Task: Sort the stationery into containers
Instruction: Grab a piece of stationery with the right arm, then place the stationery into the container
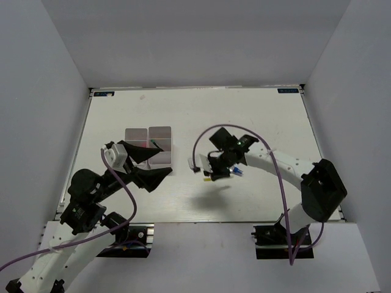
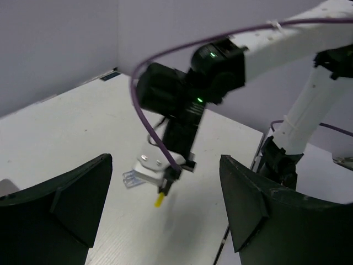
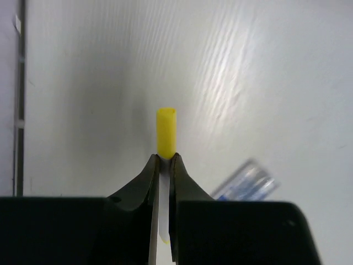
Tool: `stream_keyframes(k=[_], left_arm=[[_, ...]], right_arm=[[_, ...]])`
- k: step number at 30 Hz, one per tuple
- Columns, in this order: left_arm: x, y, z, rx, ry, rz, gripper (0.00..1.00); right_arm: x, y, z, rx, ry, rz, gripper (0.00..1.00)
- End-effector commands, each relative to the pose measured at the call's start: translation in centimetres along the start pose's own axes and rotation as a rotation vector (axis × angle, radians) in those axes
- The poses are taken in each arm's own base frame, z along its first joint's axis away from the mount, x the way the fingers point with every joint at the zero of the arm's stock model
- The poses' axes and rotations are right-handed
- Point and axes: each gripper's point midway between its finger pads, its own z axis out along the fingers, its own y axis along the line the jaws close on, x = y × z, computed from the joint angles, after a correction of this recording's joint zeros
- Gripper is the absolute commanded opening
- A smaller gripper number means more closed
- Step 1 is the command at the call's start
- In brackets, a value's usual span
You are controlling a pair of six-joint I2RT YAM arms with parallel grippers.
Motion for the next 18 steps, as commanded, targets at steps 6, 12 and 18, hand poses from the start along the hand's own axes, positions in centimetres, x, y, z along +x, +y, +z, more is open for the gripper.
stream_keyframes(k=[6, 12, 18], left_arm=[[-1.5, -3.6, -1.4, 0.191, -0.1, 0.104, 0.88], [-1.1, -4.5, -1.7, 0.248, -0.114, 0.123, 0.88], [-0.8, -5.0, -1.8, 0.288, -0.111, 0.141, 0.88]], right_arm=[[-18.0, -6.9, -6.1, -0.058, -0.464, -0.07, 0.0], [-25.1, -11.3, -5.5, -0.071, -0.601, -0.09, 0.0], [-29.6, -13.2, -2.7, -0.071, -0.69, -0.136, 0.0]])
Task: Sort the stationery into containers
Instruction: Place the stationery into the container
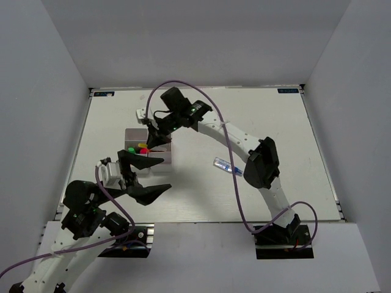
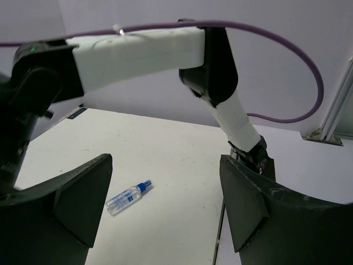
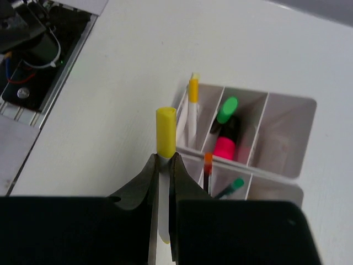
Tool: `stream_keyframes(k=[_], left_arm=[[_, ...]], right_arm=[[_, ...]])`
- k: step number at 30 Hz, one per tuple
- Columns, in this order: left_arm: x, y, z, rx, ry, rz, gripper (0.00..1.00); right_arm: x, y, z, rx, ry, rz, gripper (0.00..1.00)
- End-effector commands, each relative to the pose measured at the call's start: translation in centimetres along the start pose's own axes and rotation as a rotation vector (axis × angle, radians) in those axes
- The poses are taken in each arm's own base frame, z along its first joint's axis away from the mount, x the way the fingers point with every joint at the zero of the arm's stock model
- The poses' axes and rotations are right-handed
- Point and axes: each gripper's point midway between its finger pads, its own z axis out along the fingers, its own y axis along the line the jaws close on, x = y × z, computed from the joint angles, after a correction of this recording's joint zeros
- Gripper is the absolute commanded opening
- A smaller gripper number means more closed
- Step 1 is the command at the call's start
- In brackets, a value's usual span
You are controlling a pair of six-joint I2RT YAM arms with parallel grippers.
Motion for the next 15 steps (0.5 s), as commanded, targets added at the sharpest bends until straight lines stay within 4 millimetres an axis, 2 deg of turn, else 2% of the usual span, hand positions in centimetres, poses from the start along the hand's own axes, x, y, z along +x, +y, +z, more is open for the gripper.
stream_keyframes(k=[1, 2, 3, 7, 11, 12, 14, 15], left_arm=[[-0.1, -0.6, 0.0, 0.043, -0.012, 0.029, 0.88], [-0.1, -0.8, 0.0, 0.052, -0.01, 0.029, 0.88], [0.3, -0.7, 0.0, 0.051, -0.003, 0.024, 0.88], [0.6, -0.7, 0.1, 0.06, 0.007, 0.018, 0.88], [0.6, -0.9, 0.1, 0.069, 0.009, 0.018, 0.88], [0.6, -0.9, 0.1, 0.069, 0.009, 0.018, 0.88], [0.6, -0.9, 0.1, 0.069, 0.009, 0.018, 0.88], [0.6, -0.9, 0.1, 0.069, 0.009, 0.018, 0.88]], right_arm=[[-4.8, -0.1, 1.4, -0.035, -0.143, -0.057, 0.0], [-4.1, -0.2, 2.6, -0.053, -0.146, -0.044, 0.0], [-5.9, -0.8, 2.4, -0.036, -0.189, -0.049, 0.0], [-7.9, -0.2, 3.9, -0.126, -0.295, 0.006, 0.0], [-7.7, -0.1, 5.4, -0.18, -0.335, 0.053, 0.0], [-6.8, -0.2, 6.3, -0.192, -0.328, 0.094, 0.0], [-6.8, -0.2, 6.7, -0.208, -0.346, 0.079, 0.0], [-5.9, -0.2, 7.4, -0.222, -0.339, 0.099, 0.0]])
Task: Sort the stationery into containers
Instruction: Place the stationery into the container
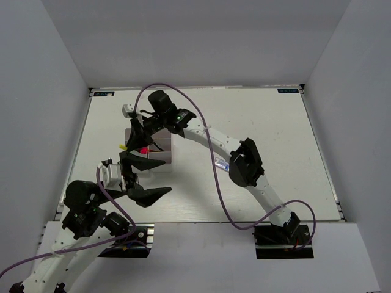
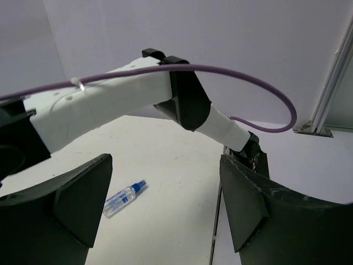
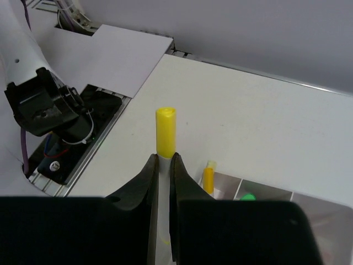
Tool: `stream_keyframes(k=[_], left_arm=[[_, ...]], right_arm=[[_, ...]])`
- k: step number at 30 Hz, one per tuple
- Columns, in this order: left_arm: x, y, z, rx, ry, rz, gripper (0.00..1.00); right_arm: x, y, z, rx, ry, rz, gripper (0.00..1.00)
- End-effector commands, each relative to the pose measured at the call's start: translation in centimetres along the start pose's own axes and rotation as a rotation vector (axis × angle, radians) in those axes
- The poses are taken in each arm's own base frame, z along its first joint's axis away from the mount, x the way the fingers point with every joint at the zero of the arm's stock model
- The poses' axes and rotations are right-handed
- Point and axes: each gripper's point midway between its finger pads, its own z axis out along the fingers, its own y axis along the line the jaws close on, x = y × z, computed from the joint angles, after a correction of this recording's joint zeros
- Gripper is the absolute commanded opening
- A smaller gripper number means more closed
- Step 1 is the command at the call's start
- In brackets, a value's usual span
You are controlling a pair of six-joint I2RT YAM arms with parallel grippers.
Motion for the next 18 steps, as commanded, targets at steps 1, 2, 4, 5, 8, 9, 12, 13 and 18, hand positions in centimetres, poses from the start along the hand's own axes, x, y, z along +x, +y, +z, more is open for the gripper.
stream_keyframes(k=[1, 2, 4, 5, 8, 9, 12, 13, 18], left_arm=[[0.3, 0.0, 0.1, 0.014, 0.005, 0.012, 0.88], [0.3, 0.0, 0.1, 0.014, 0.005, 0.012, 0.88], [0.3, 0.0, 0.1, 0.014, 0.005, 0.012, 0.88], [0.5, 0.0, 0.0, 0.012, 0.011, 0.006, 0.88], [0.5, 0.0, 0.0, 0.012, 0.011, 0.006, 0.88], [0.5, 0.0, 0.0, 0.012, 0.011, 0.006, 0.88], [0.5, 0.0, 0.0, 0.012, 0.011, 0.006, 0.88], [0.5, 0.0, 0.0, 0.012, 0.011, 0.006, 0.88], [0.5, 0.0, 0.0, 0.012, 0.011, 0.006, 0.88]], right_arm=[[-0.7, 0.2, 1.2, -0.068, -0.065, 0.0, 0.0], [-0.7, 0.2, 1.3, -0.076, -0.073, -0.006, 0.0], [0.2, 0.0, 1.6, -0.098, -0.075, -0.007, 0.0], [0.4, -0.4, 1.7, -0.091, -0.08, -0.015, 0.0], [1.2, -1.0, 2.1, -0.091, -0.085, -0.02, 0.0], [1.4, -1.0, 2.2, -0.096, -0.086, -0.02, 0.0], [2.4, -1.5, 2.4, -0.094, -0.082, -0.018, 0.0], [3.0, -1.7, 2.7, -0.092, -0.079, -0.034, 0.0], [4.9, -2.9, 2.5, -0.078, -0.065, -0.07, 0.0]])
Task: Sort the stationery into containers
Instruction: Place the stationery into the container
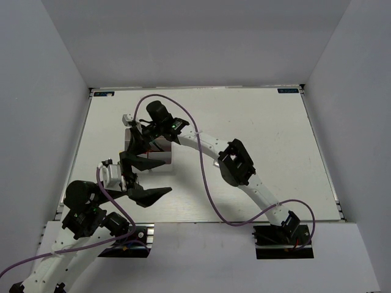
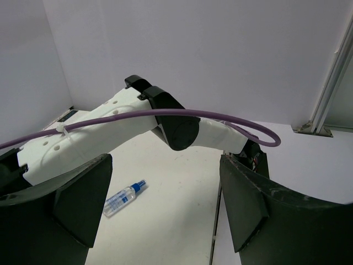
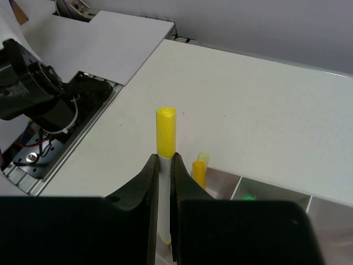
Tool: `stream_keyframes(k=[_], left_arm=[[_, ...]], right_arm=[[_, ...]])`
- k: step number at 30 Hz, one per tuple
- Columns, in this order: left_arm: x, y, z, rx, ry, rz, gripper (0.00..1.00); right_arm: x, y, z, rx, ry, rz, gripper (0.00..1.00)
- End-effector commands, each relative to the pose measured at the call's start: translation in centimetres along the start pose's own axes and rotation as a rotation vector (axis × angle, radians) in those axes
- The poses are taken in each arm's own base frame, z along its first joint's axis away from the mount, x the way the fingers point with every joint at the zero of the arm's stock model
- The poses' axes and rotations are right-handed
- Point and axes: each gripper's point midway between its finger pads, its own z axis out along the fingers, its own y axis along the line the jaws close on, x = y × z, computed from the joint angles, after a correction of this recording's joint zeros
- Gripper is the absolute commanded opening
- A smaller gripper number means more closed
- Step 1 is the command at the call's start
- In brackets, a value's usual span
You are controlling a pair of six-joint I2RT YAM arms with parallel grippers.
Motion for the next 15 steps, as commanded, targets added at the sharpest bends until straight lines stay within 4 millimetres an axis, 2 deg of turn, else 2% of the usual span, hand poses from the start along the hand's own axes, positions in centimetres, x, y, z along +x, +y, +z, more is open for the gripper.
stream_keyframes(k=[1, 4, 8, 10, 14, 15], left_arm=[[0.4, 0.2, 0.0, 0.001, 0.009, 0.006, 0.88], [0.4, 0.2, 0.0, 0.001, 0.009, 0.006, 0.88], [0.6, 0.3, 0.2, 0.0, 0.016, 0.0, 0.88], [0.6, 0.3, 0.2, 0.0, 0.016, 0.0, 0.88], [0.8, 0.5, 0.1, -0.011, 0.021, 0.003, 0.88], [0.8, 0.5, 0.1, -0.011, 0.021, 0.003, 0.88]], right_arm=[[-0.8, -0.9, -0.2, -0.01, -0.025, -0.123, 0.04], [-0.3, -1.0, -0.2, -0.009, -0.017, -0.116, 0.2], [-0.5, -1.2, -0.5, 0.004, -0.011, -0.136, 0.34], [-0.9, -1.1, -0.8, 0.002, -0.011, -0.134, 0.38], [-3.0, -0.8, -1.9, 0.01, -0.021, -0.16, 0.41], [-4.3, -0.5, -2.3, 0.017, -0.027, -0.198, 0.42]])
